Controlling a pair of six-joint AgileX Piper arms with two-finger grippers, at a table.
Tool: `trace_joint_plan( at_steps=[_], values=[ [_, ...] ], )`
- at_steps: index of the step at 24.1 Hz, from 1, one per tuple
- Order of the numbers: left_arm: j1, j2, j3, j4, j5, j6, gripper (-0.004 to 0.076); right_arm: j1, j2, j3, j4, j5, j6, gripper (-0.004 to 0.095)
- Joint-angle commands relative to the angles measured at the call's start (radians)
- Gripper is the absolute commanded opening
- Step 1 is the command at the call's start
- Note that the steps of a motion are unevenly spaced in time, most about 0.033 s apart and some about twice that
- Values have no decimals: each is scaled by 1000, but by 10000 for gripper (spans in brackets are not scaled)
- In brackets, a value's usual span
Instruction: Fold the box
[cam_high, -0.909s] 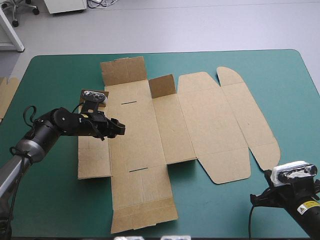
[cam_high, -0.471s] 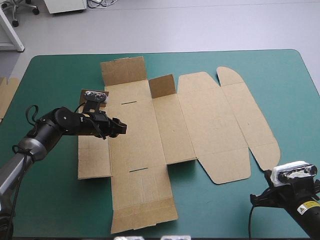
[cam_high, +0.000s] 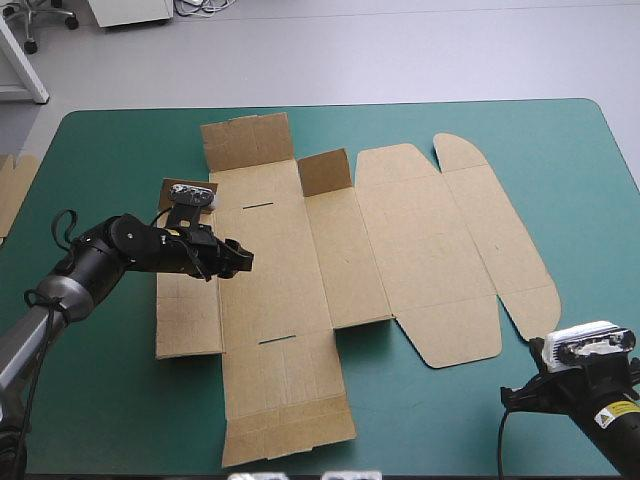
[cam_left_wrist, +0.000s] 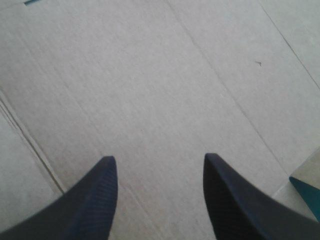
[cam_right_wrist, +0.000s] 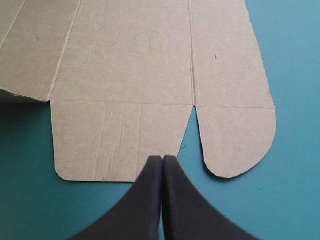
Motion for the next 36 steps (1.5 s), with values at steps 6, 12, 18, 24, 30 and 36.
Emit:
trace_joint_plan(
  at_steps=[6, 12, 18, 24, 30, 36],
  values=[
    [109, -72, -136, 5, 139, -41, 384, 4, 53, -31, 16, -57, 3, -10],
    [413, -98, -170, -33, 268, -41, 384, 4, 149, -84, 19, -64, -2, 31],
    [580, -121, -99, -30, 325, -49, 384, 3, 244, -181, 17, -108, -2, 74],
    [598, -221, 170, -76, 253, -18, 384, 3, 440, -336, 14, -157, -6, 90],
    [598, -221, 303, -213, 209, 76, 384, 3, 604, -456, 21, -159, -8, 217],
    [598, -193, 350, -190, 193, 86, 384, 3, 651, -477, 82, -182, -55, 249]
  ],
)
